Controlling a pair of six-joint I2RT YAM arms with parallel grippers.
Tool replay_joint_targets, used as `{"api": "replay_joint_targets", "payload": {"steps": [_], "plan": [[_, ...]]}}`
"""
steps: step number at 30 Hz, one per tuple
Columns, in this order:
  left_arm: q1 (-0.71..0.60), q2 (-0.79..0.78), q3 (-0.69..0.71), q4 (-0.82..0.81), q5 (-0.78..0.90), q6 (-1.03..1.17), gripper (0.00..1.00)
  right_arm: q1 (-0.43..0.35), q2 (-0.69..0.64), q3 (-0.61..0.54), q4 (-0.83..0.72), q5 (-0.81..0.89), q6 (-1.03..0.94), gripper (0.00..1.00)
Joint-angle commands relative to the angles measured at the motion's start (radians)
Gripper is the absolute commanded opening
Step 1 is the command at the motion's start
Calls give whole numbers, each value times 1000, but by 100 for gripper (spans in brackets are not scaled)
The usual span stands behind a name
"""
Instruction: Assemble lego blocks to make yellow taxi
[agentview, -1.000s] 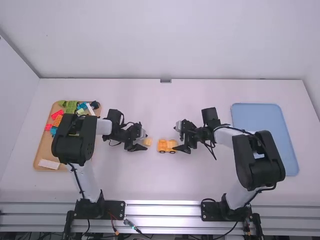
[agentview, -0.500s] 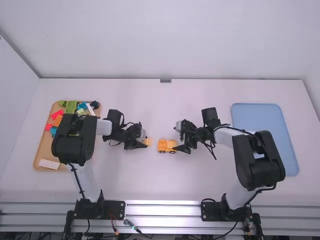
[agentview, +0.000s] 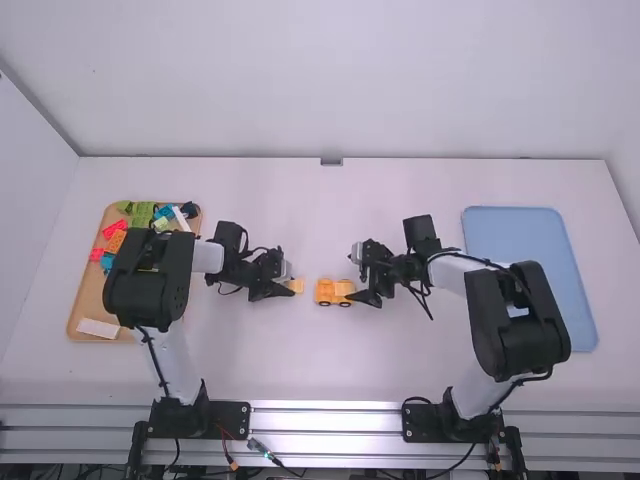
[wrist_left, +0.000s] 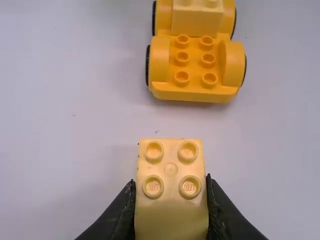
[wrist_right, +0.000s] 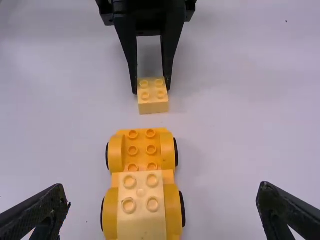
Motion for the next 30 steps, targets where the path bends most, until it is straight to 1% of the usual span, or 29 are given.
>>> {"api": "replay_joint_targets", "payload": {"steps": [1, 6, 9, 10, 13, 14, 17, 19, 20, 21, 22, 27, 30], "plan": [[-6, 5, 47, -8, 35, -115, 2, -1, -27, -5, -5, 0, -4, 99], [-6, 5, 158, -97, 14, -302, 2, -1, -27, -5, -11, 5, 22, 99], [-6, 0, 215, -164, 19, -352, 2, 0, -27, -7, -14, 29, 53, 99], [-6, -8, 238, -204, 18, -354, 2, 0, -27, -18, 1, 30, 56, 99], [-6, -29, 257, -246, 18, -353, 2, 0, -27, -57, 64, 23, 62, 99], [-7, -51, 258, -264, 18, -353, 2, -2, -27, -94, 146, 27, 105, 99], [-7, -100, 234, -270, 18, -353, 2, -16, -27, -175, 316, 30, 179, 99], [-18, -151, 193, -251, 18, -352, 2, -26, -27, -237, 456, 21, 238, 99], [-21, -158, 187, -245, 18, -353, 2, -26, -27, -245, 474, 21, 246, 99], [-30, -183, 160, -222, 18, -352, 2, -27, -27, -270, 529, 20, 266, 99], [-43, -205, 134, -194, 18, -353, 2, -25, -27, -288, 557, 24, 270, 99], [-106, -264, 53, -96, 18, -353, 2, 7, -15, -301, 561, 23, 219, 99], [-146, -267, 32, -58, 14, -354, 2, 21, 27, -301, 632, 22, 222, 99]]}}
